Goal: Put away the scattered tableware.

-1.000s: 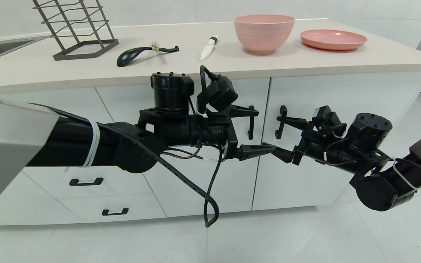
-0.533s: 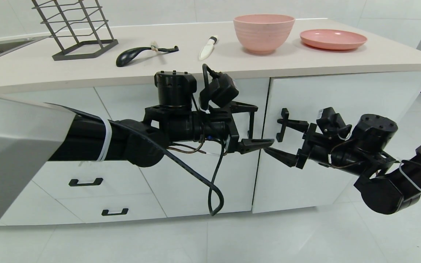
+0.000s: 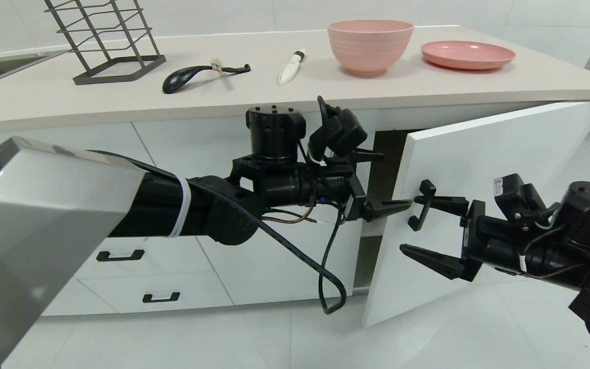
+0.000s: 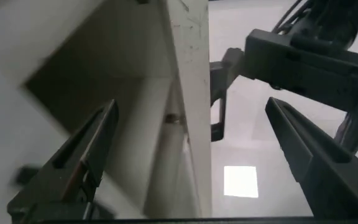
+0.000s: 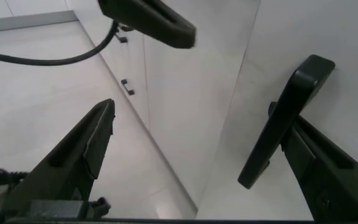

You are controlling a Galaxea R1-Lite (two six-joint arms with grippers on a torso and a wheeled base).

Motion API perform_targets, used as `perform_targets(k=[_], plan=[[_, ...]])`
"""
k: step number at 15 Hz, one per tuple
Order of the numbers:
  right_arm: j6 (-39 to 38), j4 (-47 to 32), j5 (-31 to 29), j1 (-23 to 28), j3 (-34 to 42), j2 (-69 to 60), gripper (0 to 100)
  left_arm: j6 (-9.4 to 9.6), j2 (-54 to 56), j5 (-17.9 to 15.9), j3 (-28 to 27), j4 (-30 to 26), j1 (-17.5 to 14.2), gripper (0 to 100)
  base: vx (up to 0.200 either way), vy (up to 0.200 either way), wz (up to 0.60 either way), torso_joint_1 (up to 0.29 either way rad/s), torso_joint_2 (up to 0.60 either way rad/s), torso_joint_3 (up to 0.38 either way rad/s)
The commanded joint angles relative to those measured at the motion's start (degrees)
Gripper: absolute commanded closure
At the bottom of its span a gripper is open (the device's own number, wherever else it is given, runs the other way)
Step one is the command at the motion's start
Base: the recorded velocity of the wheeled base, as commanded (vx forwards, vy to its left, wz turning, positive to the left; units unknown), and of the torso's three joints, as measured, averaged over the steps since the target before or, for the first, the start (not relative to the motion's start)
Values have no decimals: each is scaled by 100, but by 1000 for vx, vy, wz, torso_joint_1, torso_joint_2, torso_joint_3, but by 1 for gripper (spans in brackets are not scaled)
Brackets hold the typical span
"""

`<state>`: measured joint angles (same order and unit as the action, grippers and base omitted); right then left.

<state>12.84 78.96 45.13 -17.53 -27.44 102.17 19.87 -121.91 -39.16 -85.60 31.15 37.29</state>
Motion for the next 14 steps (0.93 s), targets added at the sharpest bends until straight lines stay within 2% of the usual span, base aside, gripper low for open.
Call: perform_targets(k=[1, 3, 4, 5, 6, 9, 11, 13, 14], plan=[[61, 32, -4, 145, 529, -663, 0, -203, -70, 4, -9, 155, 340, 0, 0, 0, 0, 0, 0, 0], [70, 23, -4, 276, 749, -760, 0, -528, -123, 22, -9, 498, 692, 0, 0, 0, 0, 0, 0, 0], [79, 23, -13, 329, 802, -760, 0, -625, -149, 75, -9, 594, 780, 0, 0, 0, 0, 0, 0, 0], [140, 23, -13, 496, 881, -742, 0, -836, -211, 207, -35, 788, 982, 0, 0, 0, 0, 0, 0, 0], [149, 32, -13, 672, 881, -725, 0, -950, -281, 215, -88, 963, 1131, 0, 0, 0, 0, 0, 0, 0], [149, 58, -13, 1191, 1004, -654, 0, -1029, -422, 295, -220, 1069, 1281, 0, 0, 0, 0, 0, 0, 0], [158, 76, -13, 1270, 1206, -646, 0, -1029, -474, 312, -220, 1078, 1281, 0, 0, 0, 0, 0, 0, 0], [210, 67, -13, 1270, 1391, -813, 0, -1047, -527, 532, -229, 1078, 1281, 0, 0, 0, 0, 0, 0, 0], [210, 67, -22, 1287, 1531, -1006, 0, -1135, -536, 743, -229, 1086, 1281, 0, 0, 0, 0, 0, 0, 0]])
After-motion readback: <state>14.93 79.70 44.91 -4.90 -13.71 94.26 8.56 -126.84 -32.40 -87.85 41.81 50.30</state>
